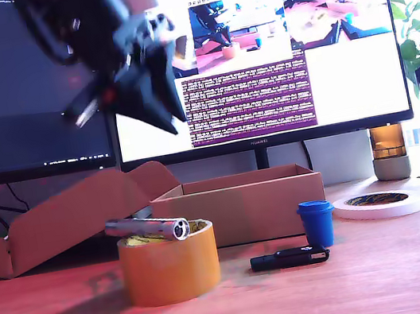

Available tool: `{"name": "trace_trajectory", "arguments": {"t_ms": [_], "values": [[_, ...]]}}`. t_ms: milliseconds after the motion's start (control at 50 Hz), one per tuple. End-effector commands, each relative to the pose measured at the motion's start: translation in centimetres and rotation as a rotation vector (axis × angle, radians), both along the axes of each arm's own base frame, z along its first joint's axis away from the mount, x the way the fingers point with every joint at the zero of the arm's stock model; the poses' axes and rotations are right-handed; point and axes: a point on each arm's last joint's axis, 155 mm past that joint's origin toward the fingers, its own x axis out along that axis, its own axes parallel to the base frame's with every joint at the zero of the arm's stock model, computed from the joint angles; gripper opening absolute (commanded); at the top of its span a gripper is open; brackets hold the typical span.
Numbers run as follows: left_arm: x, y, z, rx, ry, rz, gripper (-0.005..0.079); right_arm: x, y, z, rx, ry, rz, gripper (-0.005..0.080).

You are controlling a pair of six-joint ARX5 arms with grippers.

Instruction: Pick up the laser pointer and place it inside the cardboard box

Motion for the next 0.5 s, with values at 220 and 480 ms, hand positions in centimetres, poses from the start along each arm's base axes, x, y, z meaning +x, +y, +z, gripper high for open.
{"name": "trace_trajectory", "arguments": {"t_ms": [220,480], "values": [[-0.9,2.0,-1.6,0.037,0.114,0.058,0.0195,-0.1,0.0,-0.7,-0.009,0.013,0.001,-0.0011],[-4.7,2.3,-3.5,0.06,0.292,-0.002,0.0309,-0.1,0.0,-0.7,-0.009,0.013,0.001,-0.0011]]}}
